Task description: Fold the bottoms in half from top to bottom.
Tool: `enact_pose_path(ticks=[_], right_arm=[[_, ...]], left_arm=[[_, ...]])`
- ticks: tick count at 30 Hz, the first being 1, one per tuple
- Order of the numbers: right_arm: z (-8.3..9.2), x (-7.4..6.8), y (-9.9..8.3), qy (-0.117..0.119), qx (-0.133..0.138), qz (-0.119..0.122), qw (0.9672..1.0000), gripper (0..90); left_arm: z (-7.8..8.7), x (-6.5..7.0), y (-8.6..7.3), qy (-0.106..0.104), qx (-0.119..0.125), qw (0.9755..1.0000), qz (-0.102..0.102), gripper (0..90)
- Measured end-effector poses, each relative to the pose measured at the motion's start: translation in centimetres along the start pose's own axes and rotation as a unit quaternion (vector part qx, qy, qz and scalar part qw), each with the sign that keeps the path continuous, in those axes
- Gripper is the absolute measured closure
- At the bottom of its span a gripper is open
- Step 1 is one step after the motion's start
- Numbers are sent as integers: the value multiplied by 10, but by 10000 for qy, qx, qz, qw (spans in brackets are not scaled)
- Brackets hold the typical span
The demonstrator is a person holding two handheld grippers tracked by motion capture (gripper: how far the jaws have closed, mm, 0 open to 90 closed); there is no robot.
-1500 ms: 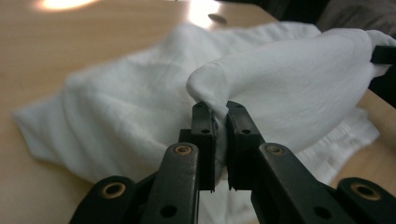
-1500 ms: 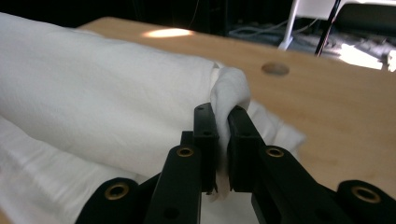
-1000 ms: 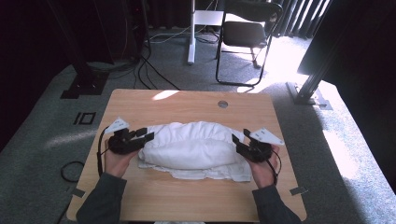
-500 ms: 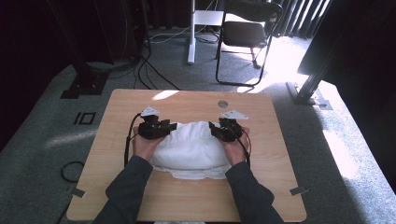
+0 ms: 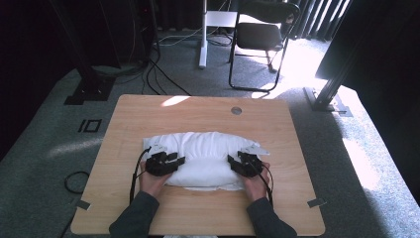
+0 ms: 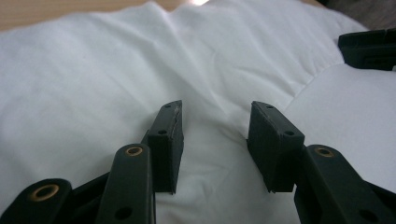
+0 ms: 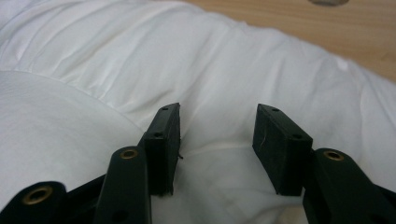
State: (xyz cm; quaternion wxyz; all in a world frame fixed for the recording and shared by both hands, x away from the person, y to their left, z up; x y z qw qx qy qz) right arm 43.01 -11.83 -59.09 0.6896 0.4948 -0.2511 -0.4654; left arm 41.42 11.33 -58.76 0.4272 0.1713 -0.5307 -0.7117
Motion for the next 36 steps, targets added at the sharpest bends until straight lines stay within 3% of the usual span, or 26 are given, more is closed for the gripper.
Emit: enact_pose_path(ticks=[2, 6, 11, 13, 15, 19, 21, 22, 23, 24, 26, 36], right_arm=[[1, 1, -11, 0, -65, -28, 10000, 506], [2, 1, -18, -32, -100, 24, 9999, 509], [11, 5, -21, -96, -71, 41, 9999, 510], [17, 13, -25, -307, -110, 242, 9992, 523], [18, 15, -30, -218, -204, 101, 9995, 523], [18, 16, -31, -216, -221, 97, 9995, 523], [16, 16, -33, -201, -264, 113, 9994, 524], [16, 16, -33, -201, -264, 113, 9994, 524], [15, 16, -34, -198, -271, 115, 9994, 524], [15, 16, -34, -194, -272, 116, 9994, 524], [15, 16, -34, -179, -278, 118, 9994, 524], [15, 16, -34, -163, -280, 119, 9994, 524]], left_arm=[[3, -3, -7, 72, 59, 9999, -115, 562], [9, -12, -16, 182, 36, 9998, 12, 565], [24, -34, -24, 590, -63, 9982, 21, 574], [32, -45, -31, 727, -164, 9971, 172, 567], [34, -48, -33, 746, -203, 9968, 223, 560], [38, -57, -35, 986, -256, 9947, 132, 558], [38, -61, -35, 1165, -260, 9928, 83, 462], [38, -62, -35, 1219, -258, 9922, 76, 462], [38, -65, -35, 1374, -266, 9902, 33, 425], [38, -67, -35, 1422, -268, 9895, 56, 346], [38, -71, -35, 1504, -295, 9881, 134, 284], [37, -75, -33, 1343, -209, 9897, 444, 256]])
Point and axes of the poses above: each handheld gripper's, and its own axes: z roughly backward along the jaws, y roughly out of its top, x roughly to its right, the point moved 10 cm from there along -z, roughly forward along the jaws, and after that the axes turned 11 degrees about x, right-handed, at the moved point
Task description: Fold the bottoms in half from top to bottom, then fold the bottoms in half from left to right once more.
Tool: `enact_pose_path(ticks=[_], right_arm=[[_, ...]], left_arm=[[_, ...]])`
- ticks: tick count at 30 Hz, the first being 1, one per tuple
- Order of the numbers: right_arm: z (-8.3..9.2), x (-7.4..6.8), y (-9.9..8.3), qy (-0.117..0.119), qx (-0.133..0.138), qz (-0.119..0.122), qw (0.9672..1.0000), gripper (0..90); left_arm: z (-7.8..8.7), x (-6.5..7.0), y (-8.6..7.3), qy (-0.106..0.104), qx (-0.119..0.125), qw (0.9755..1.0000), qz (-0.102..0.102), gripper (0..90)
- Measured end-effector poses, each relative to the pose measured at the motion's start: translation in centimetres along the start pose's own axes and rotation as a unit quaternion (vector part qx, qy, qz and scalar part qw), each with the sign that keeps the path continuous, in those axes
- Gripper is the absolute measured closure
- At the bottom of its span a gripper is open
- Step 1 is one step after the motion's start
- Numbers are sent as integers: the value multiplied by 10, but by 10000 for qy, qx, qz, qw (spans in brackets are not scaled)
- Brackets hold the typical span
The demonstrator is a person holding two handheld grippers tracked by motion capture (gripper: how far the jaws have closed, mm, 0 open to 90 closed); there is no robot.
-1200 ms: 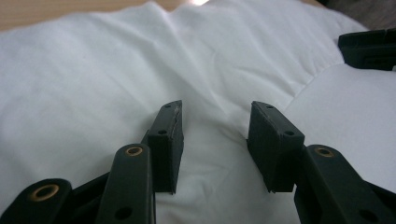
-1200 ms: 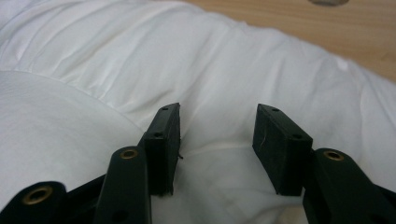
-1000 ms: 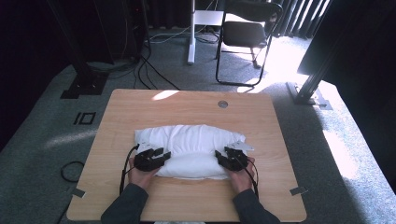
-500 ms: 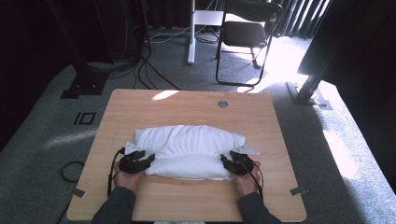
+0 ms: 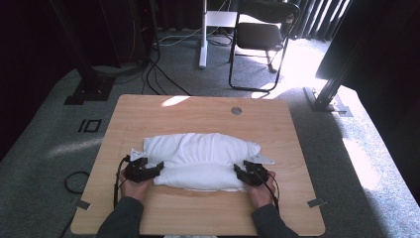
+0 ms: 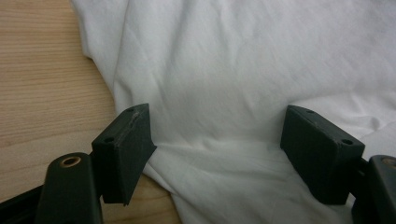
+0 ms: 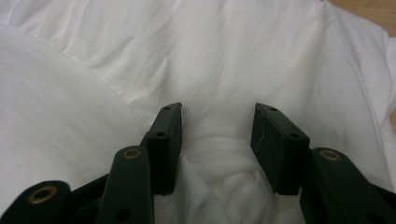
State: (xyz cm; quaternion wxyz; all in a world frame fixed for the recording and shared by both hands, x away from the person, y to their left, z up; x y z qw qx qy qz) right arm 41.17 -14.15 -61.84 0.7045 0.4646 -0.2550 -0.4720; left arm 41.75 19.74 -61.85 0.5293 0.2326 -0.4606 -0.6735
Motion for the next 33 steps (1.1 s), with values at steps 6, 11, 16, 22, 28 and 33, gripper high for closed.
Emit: enact_pose_path(ticks=[6, 11, 16, 22, 28, 33], right_arm=[[-1, 0, 0, 22, -13, -31, 10000, 525], [-1, 0, -1, 25, -10, -41, 10000, 525], [-1, 0, -1, 21, -3, -45, 10000, 525], [-1, 0, -1, 22, 2, -36, 10000, 525], [0, 0, -1, 26, 8, -40, 10000, 525], [-1, 0, -1, 10, 15, -28, 10000, 525]], left_arm=[[2, -1, 12, -57, 136, 9994, 323, 175], [-5, 0, 26, -19, 86, 9997, 211, 147], [-18, -7, 23, 38, -176, 9990, 414, 96], [-24, -14, 16, 214, -276, 9989, 320, 35], [-21, -11, 11, 296, -262, 9992, 101, 48], [-15, 7, 10, -438, -44, 9979, 471, 247]])
Point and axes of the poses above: each handheld gripper's, and its own axes: z roughly backward along the jaws, y roughly out of its top, x roughly to its right, the point moved 10 cm from there along -z, roughly forward along the jaws, and after that the axes turned 11 degrees about x, right-handed, at the moved point
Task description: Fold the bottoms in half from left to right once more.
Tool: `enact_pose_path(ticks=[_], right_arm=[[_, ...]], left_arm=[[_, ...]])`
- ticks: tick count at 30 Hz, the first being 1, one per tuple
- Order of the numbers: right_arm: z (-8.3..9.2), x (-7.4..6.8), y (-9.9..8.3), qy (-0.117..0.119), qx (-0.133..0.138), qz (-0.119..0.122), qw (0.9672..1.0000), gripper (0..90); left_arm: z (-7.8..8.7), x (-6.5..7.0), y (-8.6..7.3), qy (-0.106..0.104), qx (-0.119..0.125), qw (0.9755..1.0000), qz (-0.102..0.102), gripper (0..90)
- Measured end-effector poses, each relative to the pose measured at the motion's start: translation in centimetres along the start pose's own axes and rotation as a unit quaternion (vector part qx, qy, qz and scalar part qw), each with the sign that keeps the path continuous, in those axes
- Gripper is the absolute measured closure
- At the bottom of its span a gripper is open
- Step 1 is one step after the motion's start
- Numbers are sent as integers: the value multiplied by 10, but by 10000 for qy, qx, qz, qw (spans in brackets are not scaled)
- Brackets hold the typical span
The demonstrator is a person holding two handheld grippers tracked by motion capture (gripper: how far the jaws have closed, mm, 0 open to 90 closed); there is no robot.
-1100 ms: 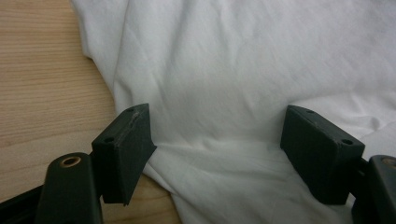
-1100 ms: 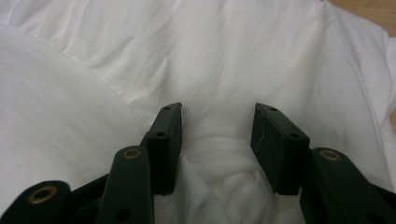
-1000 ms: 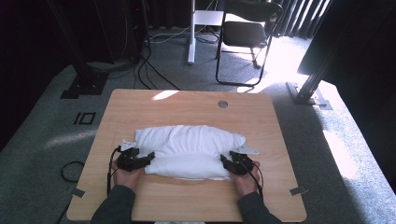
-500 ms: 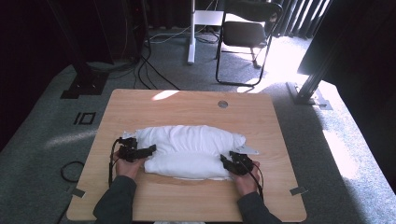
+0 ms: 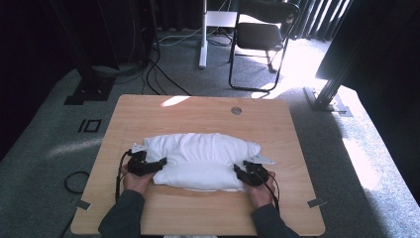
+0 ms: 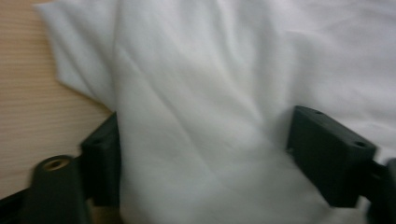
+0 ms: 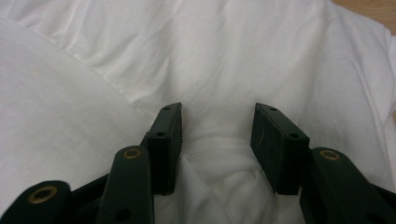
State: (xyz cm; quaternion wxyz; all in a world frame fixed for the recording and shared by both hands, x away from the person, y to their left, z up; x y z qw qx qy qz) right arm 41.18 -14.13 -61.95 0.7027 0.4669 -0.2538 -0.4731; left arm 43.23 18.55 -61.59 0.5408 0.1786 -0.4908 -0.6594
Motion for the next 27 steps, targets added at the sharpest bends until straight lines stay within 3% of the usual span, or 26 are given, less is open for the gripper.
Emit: enact_pose_path(ticks=[1, 3, 5, 6, 7, 11, 14, 17, 19, 23, 27], right_arm=[[0, 0, 0, -3, 3, 0, 10000, 525], [0, 0, 0, -6, 4, -4, 10000, 525], [0, 0, 0, -5, 1, -4, 10000, 525], [0, 0, 0, -5, 0, -10, 10000, 525], [0, 0, 0, 0, -1, -16, 10000, 525], [2, 0, 3, 11, 10, -61, 10000, 516], [9, -3, 20, -4, 199, -45, 9998, 487], [15, -19, 42, 215, 374, 153, 9990, 458], [14, -30, 51, 322, 428, 313, 9981, 448], [1, -54, 63, 594, 420, 463, 9963, 412], [-20, -68, 55, 682, 153, 541, 9961, 403]], left_arm=[[0, 2, -1, -115, -2, 9999, 94, 300], [-1, 8, -3, -538, -69, 9976, 425, 482], [-1, 8, -5, -520, -134, 9978, 392, 688], [-2, 9, -7, -524, -219, 9980, 278, 688], [-2, 9, -7, -494, -241, 9983, 191, 761], [2, 8, -2, -461, -216, 9986, 167, 817], [9, 7, 8, -458, -66, 9988, 181, 822], [16, 9, 21, -550, 135, 9982, 216, 824], [19, 12, 29, -607, 206, 9979, 135, 824], [25, 18, 46, -723, 391, 9965, 147, 827], [29, 25, 60, -858, 559, 9945, 203, 829]])
Point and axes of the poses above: each handheld gripper's, and its own axes: z roughly backward along the jaws, y roughly out of its top, x roughly to its right, the point moved 10 cm from there along -z, roughly forward along the jaws, and after that the axes turned 11 degrees about x, right-handed, at the moved point
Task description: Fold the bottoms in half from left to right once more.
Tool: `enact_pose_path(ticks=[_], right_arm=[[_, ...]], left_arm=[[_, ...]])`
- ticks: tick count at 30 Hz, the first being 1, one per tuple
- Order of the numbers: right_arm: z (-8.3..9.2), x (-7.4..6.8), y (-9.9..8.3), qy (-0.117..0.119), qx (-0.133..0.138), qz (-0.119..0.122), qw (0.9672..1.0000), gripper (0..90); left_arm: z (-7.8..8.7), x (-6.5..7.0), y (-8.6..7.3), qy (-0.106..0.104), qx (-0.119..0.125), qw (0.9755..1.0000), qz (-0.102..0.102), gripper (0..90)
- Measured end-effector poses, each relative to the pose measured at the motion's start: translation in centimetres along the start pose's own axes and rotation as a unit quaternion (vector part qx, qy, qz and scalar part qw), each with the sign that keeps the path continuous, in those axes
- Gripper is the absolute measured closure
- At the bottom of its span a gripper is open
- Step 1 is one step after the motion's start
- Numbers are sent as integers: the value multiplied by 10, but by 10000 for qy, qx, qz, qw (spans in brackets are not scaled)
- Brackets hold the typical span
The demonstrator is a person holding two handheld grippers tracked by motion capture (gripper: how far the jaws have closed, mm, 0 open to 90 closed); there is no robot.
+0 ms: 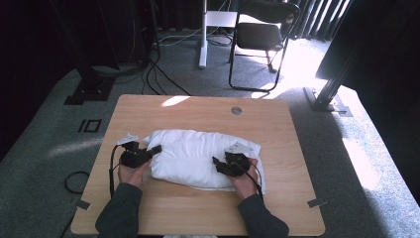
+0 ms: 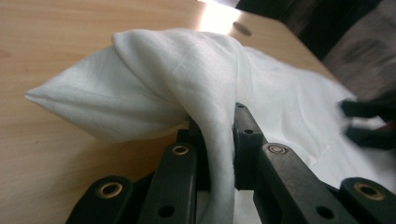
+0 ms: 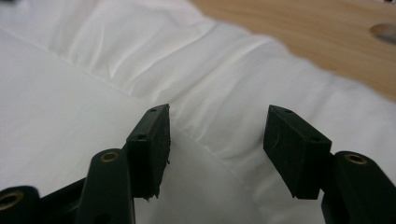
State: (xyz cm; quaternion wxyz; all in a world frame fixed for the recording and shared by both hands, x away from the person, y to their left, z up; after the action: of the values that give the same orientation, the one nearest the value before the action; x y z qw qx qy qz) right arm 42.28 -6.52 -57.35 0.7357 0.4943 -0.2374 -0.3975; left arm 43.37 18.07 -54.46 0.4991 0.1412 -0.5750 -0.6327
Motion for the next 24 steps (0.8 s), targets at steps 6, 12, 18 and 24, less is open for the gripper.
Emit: enact_pose_path(ticks=[6, 12, 18, 24], right_arm=[[-36, -14, -27, 25, -425, 16, 9991, 400], [-56, -38, -22, 186, -469, 30, 9987, 428], [-72, -76, -11, 883, -577, -166, 9943, 425], [-12, -39, 16, 718, 125, 131, 9973, 347]], left_arm=[[6, 27, 32, -357, 339, 9986, -189, 832], [0, 73, 62, -826, 515, 9935, -597, 833], [-16, 95, 63, -855, 405, 9903, -1019, 833], [-16, 94, 59, -795, 326, 9899, -1131, 832]])
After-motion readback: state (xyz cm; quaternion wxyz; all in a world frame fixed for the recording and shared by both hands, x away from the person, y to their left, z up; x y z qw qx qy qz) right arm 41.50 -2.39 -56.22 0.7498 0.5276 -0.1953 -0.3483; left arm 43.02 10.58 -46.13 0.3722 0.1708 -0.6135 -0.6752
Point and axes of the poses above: each handheld gripper's, and its own axes: z roughly backward along the jaws, y roughly out of its top, x roughly to its right, the point moved 10 cm from there along -z, roughly forward along the jaws, and after that the axes turned 11 degrees about x, right-handed, at the moved point
